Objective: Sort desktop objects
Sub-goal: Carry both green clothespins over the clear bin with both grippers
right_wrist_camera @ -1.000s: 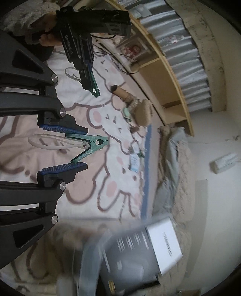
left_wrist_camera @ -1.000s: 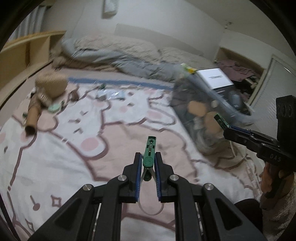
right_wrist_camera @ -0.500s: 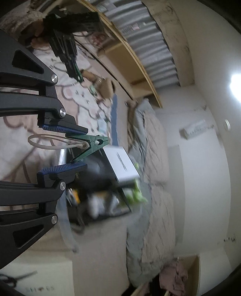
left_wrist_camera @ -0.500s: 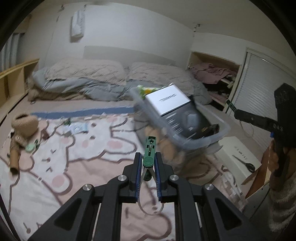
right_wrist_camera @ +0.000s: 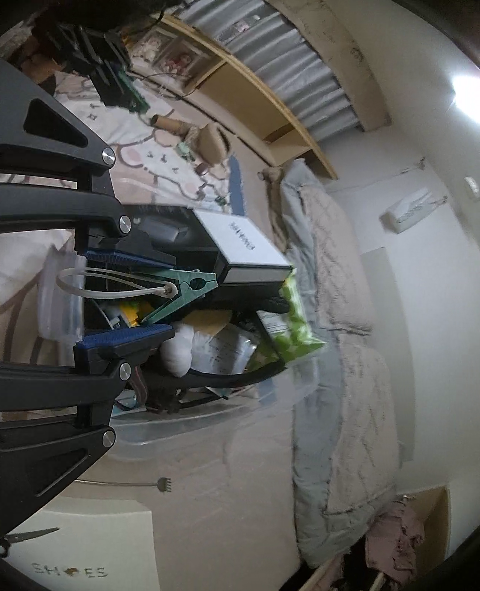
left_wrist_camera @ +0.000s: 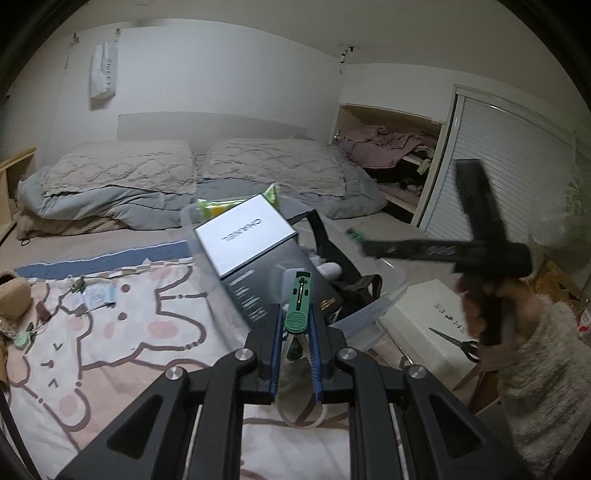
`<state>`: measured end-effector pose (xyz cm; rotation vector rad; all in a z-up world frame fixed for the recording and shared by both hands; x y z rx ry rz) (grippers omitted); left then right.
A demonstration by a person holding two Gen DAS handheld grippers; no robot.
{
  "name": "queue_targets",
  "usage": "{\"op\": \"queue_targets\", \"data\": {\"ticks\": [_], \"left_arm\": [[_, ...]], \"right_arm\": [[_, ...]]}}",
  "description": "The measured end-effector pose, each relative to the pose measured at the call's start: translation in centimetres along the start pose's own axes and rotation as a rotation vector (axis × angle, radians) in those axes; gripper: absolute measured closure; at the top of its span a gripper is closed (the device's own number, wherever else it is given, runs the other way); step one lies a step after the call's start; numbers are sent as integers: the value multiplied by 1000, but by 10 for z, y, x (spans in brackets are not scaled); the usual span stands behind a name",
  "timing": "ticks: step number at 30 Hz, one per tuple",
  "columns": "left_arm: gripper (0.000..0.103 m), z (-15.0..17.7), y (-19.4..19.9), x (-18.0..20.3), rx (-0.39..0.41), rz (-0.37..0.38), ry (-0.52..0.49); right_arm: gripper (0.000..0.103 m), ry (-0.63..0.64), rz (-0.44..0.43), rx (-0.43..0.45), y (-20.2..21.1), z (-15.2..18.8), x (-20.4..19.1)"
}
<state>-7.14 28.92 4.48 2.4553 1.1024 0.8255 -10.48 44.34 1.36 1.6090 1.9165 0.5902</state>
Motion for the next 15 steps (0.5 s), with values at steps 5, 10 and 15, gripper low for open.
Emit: {"op": "queue_targets", "data": {"ticks": [5, 10, 15], "left_arm": [[89, -3, -18, 13, -11, 0, 6], [89, -9, -32, 20, -5, -2, 27], [89, -18, -45, 25, -7, 7, 57]], "right_arm": [[72, 31, 4, -89, -29, 15, 7], [71, 59, -19, -120, -37, 26, 7], [21, 75, -38, 11, -12, 11, 8]]}}
Point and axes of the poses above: each gripper's, at about its wrist camera, not at the fingertips, and y roughly against the way its jaws point, x to its right, z to its underside, the point moved 10 cm from there along -y, roughly the way its jaws point, and after that the axes turned 12 degrees about y, right-handed, at the moved point
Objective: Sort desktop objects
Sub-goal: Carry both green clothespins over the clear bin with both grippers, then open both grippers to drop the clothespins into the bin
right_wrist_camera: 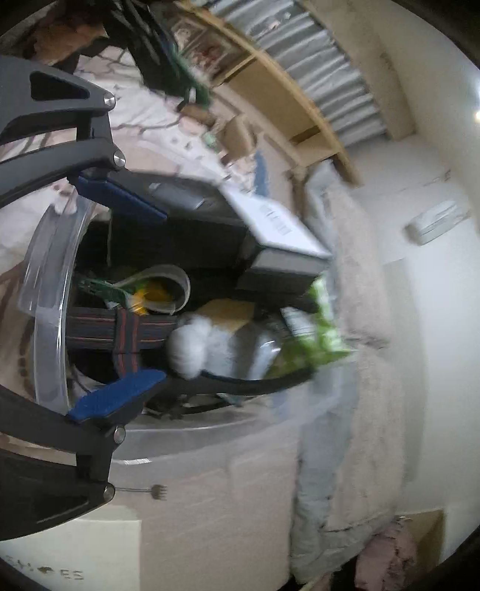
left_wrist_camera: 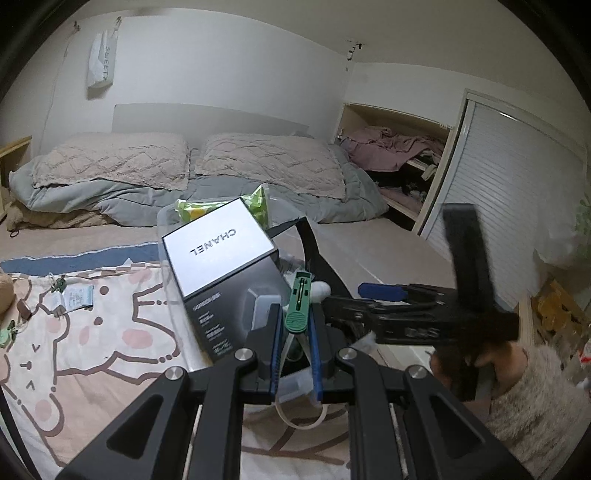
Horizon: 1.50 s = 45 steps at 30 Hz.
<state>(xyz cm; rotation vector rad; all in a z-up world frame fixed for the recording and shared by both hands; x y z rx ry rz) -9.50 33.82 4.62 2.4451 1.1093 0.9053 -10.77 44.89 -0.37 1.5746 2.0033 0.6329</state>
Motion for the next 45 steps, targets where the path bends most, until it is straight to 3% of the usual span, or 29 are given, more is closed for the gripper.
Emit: {"op": "queue_targets", "data": {"ticks": [9, 14, 22, 23, 25, 26, 27, 39, 45], "left_arm": [[89, -2, -37, 31, -51, 24, -11], [89, 2, -66, 45, -96, 31, 22], [89, 4, -101, 52, -108, -36, 0], [87, 5, -103, 51, -104, -49, -7], [58, 5, -105, 47, -87, -104, -30], [29, 3, -102, 45, -65, -120, -32], [25, 1, -98, 44, -33, -125, -31], [24, -9, -70, 33, 33, -149, -29], [17, -14, -52, 25, 67, -166, -58]], "right_arm": [[21, -126, -41, 197, 43, -15, 36], [21, -223, -61, 234, 50, -20, 57], [21, -233, -71, 249, 54, -23, 61], [21, -233, -72, 249, 54, -23, 61], [21, -230, -78, 247, 55, -22, 60], [21, -228, -79, 246, 55, -22, 59], [21, -227, -80, 247, 55, -22, 58], [21, -211, -95, 264, 60, -26, 49], [21, -166, -74, 259, 57, -27, 39]]}}
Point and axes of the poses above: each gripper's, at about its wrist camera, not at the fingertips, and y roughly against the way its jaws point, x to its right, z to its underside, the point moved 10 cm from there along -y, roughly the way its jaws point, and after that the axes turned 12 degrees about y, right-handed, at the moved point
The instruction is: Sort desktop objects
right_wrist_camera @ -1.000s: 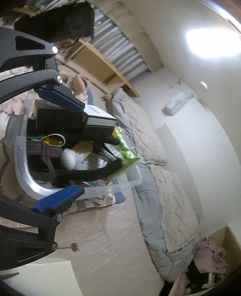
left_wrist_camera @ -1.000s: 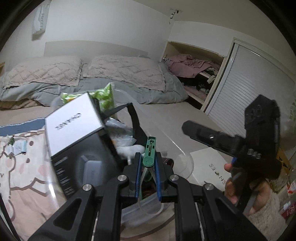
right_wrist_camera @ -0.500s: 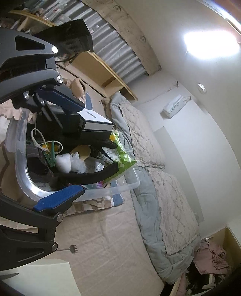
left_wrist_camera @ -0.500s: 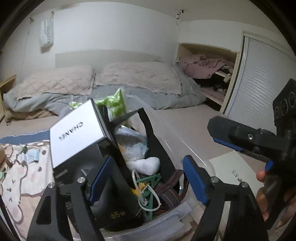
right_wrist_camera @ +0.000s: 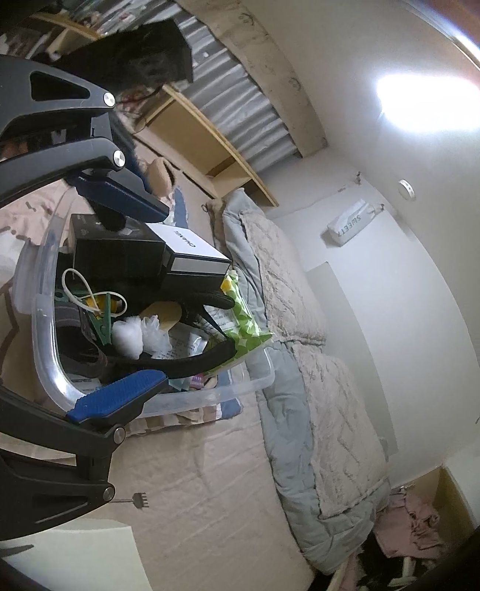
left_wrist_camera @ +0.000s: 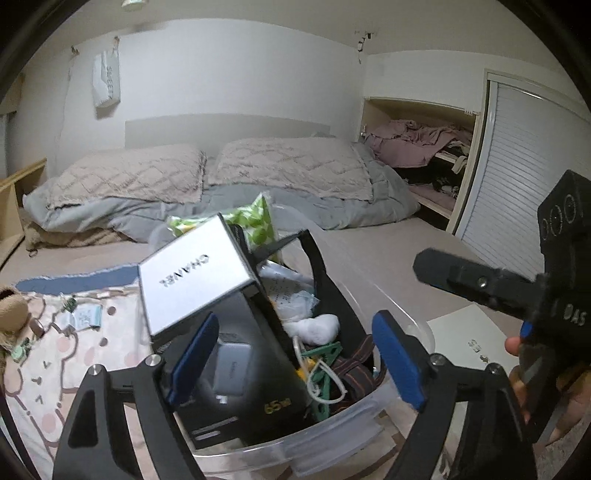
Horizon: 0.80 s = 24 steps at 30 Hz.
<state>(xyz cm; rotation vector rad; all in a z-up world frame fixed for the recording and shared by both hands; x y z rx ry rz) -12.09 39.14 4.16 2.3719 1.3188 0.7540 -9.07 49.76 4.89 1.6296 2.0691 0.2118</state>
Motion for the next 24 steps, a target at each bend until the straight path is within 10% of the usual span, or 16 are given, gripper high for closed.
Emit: {"op": "queue_targets", "data": {"ticks": [5, 9, 24], "left_arm": [[3, -8, 12, -15, 33, -7, 4], [2, -12, 21, -29, 37, -18, -8], [0, -22, 89, -57, 84, -6, 11]], "right_arm": [[21, 47, 28, 20, -2, 0, -10], [4, 71, 67, 28, -6, -2, -17], [0, 279, 250, 31, 29, -26, -92]]}}
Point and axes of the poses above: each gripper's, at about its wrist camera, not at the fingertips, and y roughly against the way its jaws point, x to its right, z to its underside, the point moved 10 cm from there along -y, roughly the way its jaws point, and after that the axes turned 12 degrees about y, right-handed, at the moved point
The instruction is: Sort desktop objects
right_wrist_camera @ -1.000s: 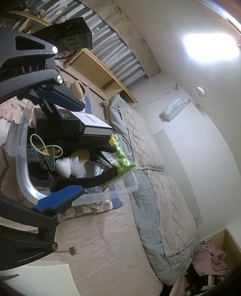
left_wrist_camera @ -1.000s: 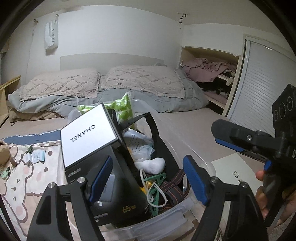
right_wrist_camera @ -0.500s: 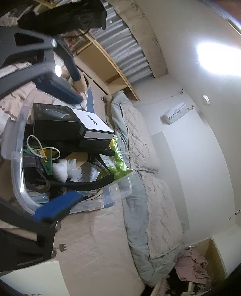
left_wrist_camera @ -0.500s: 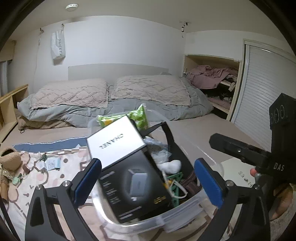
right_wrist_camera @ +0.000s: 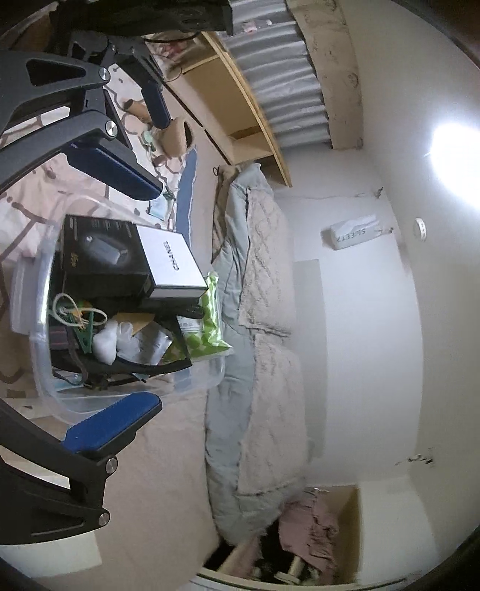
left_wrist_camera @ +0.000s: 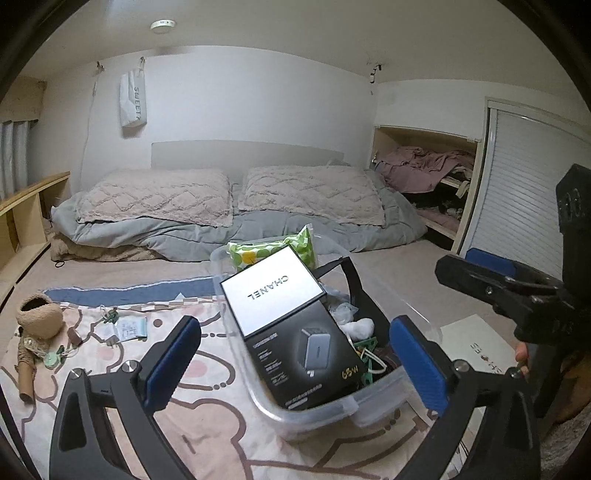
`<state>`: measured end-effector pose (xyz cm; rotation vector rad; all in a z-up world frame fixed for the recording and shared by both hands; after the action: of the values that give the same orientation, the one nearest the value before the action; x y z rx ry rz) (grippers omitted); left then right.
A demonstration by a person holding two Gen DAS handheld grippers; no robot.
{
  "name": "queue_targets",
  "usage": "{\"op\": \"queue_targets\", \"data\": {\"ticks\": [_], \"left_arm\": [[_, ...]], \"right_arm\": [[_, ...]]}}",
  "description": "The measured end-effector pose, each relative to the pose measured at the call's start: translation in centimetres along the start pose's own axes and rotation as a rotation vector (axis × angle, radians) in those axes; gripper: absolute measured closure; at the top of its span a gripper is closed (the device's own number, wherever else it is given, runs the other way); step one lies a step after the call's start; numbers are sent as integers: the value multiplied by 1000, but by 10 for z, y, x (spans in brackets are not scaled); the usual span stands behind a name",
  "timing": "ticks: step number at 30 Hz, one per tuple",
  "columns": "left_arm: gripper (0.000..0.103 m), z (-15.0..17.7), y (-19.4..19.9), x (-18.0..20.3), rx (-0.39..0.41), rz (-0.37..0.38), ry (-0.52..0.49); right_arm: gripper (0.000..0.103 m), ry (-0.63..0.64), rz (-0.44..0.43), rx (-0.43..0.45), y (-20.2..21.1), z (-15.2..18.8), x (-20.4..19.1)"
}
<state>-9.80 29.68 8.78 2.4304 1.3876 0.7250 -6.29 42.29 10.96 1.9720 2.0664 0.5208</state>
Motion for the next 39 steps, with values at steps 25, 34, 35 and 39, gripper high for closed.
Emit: {"op": "queue_targets", "data": {"ticks": [25, 34, 35, 39], "left_arm": [[0, 51, 59, -55, -46, -42, 28], [0, 70, 62, -67, -67, -64, 29], [0, 72, 61, -68, -70, -63, 29], [0, 79, 58, -68, -86, -64, 25]], "right_arm": [[0, -88, 143, -63, 56, 82, -43], [0, -89, 188, -101, 54, 110, -51], [0, -84, 193, -105, 54, 111, -52], [0, -70, 206, -115, 52, 116, -55]]}}
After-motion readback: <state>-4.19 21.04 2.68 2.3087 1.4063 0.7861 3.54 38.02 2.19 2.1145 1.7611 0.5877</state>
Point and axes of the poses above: each gripper's, at about its wrist camera, not at the fingertips, and y roughly against the way its jaws point, x to its right, z to its underside, the point moved 10 cm from there along -y, roughly the way its jaws point, and after that the axes turned 12 degrees about y, right-handed, at the moved point
